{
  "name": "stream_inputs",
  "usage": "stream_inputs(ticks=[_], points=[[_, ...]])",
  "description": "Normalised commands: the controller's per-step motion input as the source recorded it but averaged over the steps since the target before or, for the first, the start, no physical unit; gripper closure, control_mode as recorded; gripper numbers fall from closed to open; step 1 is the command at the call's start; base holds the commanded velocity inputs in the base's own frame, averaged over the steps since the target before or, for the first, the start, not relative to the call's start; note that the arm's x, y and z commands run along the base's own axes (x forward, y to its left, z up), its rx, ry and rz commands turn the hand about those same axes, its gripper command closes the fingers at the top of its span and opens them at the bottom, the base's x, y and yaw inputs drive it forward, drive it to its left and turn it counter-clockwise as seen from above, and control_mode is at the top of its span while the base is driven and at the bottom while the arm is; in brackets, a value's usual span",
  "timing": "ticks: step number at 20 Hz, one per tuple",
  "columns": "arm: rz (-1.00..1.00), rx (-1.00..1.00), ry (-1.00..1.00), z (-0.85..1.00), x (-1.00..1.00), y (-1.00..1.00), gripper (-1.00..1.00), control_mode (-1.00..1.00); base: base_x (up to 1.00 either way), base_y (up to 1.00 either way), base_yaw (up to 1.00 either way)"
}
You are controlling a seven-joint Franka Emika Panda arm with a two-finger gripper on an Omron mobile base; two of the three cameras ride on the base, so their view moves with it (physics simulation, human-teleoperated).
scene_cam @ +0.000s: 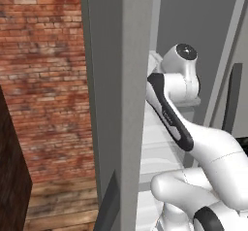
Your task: Pick the orange and peach from the fridge and place them inside the tupperware on the counter.
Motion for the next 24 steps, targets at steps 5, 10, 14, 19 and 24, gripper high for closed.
stream_inputs(ticks=[5, 10, 14, 19, 24], points=[[0.00, 0.02, 0.02, -0.01, 0.71, 0.27, -1.00, -1.00, 0.00, 0.00, 0.00], [0.00, 0.00, 0.05, 0.00, 0.75, 0.27, -1.00, -1.00, 0.00, 0.00, 0.00], [0.00, 0.00, 0.05, -0.04, 0.61, 0.12, -1.00, -1.00, 0.00, 0.00, 0.00], [0.00, 0.00, 0.04, -0.19, 0.42, 0.05, -1.00, -1.00, 0.00, 0.00, 0.00], [0.00, 0.00, 0.08, -0.46, -0.01, 0.01, -1.00, -1.00, 0.00, 0.00, 0.00]])
